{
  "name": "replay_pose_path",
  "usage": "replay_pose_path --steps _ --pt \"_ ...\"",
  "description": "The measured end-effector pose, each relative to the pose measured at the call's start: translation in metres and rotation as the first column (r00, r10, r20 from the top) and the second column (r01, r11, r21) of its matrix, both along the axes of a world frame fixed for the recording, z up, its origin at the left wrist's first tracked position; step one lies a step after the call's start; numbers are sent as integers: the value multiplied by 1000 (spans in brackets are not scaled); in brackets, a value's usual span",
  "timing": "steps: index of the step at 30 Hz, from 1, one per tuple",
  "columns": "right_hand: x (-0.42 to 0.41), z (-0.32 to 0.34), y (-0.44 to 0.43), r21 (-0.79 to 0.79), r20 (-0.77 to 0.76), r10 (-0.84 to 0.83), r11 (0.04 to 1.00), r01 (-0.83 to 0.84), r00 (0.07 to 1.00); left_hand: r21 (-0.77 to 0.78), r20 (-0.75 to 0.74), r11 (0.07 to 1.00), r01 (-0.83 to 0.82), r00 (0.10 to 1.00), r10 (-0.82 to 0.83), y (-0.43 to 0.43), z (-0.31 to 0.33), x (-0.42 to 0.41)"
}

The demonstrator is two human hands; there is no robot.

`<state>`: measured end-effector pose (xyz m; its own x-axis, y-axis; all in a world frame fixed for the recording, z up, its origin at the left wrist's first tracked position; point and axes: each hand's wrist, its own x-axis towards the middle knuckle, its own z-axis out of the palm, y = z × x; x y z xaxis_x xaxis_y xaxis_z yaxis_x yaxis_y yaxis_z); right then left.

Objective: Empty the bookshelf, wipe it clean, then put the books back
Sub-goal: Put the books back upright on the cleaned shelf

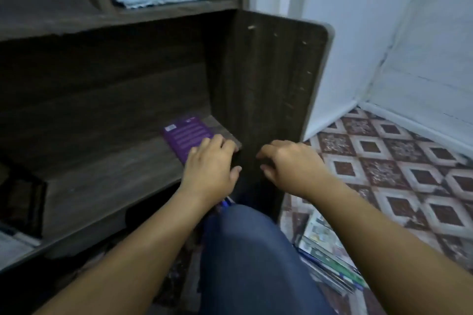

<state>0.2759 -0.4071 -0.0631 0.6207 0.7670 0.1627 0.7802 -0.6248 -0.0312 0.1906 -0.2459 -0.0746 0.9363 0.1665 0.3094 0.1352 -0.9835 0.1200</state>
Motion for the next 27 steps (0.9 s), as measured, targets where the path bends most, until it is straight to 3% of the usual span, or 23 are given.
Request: replay_pose_path --steps 5,10,15,20,27 --pt "29 -42 -90 -78 -157 -184 982 173 970 -56 -143 977 204 967 -210 -75 -34 45" --pt "58 -108 -159 -192 -289 -329 940 282 899 -53 -380 929 366 853 -358 -135 -80 100" --pt "78 -183 -189 -297 -377 -436 893 339 817 -140 -493 907 397 767 -412 -172 -133 140" --pt "89 -258 -200 -408 -430 -507 847 340 747 -92 -578 900 426 713 -397 -186 -181 174" --pt "108 -334 -198 -531 -377 -588 770 354 715 -109 -645 935 337 692 -324 -173 -246 202"
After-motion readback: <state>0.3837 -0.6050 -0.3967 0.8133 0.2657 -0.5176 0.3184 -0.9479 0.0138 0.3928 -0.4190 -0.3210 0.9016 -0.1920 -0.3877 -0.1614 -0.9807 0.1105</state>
